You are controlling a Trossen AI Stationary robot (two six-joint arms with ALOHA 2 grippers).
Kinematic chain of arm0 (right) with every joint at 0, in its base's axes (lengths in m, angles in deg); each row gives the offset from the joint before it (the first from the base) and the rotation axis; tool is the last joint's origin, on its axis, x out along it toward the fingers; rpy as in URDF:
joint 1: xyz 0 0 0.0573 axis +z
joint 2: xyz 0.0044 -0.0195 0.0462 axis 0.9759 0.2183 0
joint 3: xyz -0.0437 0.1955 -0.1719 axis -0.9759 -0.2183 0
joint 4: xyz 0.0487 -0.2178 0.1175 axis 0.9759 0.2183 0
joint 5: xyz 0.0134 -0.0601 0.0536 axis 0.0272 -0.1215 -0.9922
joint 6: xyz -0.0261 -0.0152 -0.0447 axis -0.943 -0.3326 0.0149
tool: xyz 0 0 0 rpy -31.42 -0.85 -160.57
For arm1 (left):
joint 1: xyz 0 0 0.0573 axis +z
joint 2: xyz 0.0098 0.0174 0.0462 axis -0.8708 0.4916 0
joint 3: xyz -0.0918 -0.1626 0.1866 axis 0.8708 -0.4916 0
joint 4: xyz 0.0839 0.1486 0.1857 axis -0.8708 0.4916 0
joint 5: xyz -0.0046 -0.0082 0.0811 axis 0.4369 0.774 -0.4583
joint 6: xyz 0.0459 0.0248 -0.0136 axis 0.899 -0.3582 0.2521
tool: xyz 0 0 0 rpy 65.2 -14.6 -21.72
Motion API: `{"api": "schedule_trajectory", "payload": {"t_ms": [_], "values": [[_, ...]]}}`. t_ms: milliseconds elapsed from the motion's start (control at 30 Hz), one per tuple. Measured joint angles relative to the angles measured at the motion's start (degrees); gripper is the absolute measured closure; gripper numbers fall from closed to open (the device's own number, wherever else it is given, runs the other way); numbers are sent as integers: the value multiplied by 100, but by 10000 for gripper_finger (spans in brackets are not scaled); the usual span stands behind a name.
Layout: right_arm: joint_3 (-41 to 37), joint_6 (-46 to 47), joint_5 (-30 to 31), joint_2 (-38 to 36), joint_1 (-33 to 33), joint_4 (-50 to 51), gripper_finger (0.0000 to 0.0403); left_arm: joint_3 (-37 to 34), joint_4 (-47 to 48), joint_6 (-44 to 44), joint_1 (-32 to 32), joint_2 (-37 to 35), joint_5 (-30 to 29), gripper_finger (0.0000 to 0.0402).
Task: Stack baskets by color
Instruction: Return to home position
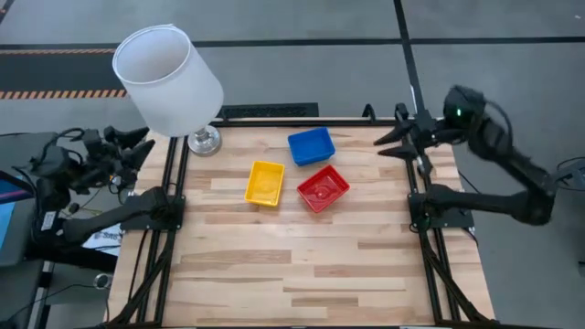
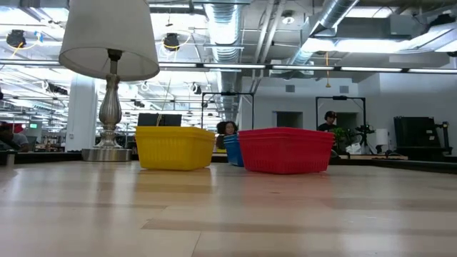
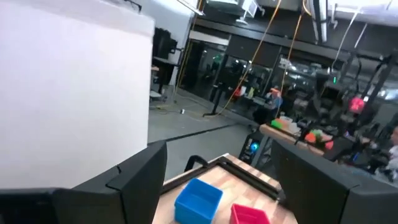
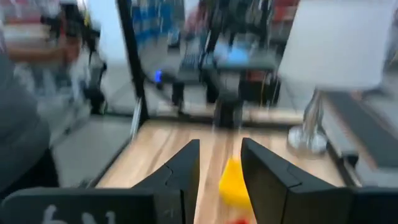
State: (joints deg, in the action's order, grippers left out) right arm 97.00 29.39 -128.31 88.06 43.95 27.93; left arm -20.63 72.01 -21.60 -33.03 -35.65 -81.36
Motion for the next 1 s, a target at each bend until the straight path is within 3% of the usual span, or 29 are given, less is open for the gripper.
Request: {"api": "schedule_trajectory", "payload": {"t_ms": [133, 233, 333, 467, 600, 800, 1000], "values": [[-1796, 1257, 84, -812, 15, -2644, 262, -548, -253, -227, 0, -274, 282, 126], [-2724, 2057, 589, -1388, 13, -3754, 260, -1108, -915, -340, 0, -385, 785, 126], [-3301, 2495, 1188, -2010, 7, -4075, 260, -1649, -1442, -406, 0, -374, 1072, 126], [-3604, 2533, 1273, -2942, 10, -4189, 264, -2287, -2253, -552, 0, -376, 1334, 126], [-3778, 2526, 1669, -3820, 10, -3614, 265, -2831, -2470, -665, -2, -376, 1606, 126], [-4783, 2820, 1721, -4724, 10, -3803, 262, -3530, -2859, -620, -2, -380, 1572, 126], [-6463, 3649, 1869, -4403, 277, -6513, 263, -4423, -3777, -952, -2, -389, 2038, 126]]}}
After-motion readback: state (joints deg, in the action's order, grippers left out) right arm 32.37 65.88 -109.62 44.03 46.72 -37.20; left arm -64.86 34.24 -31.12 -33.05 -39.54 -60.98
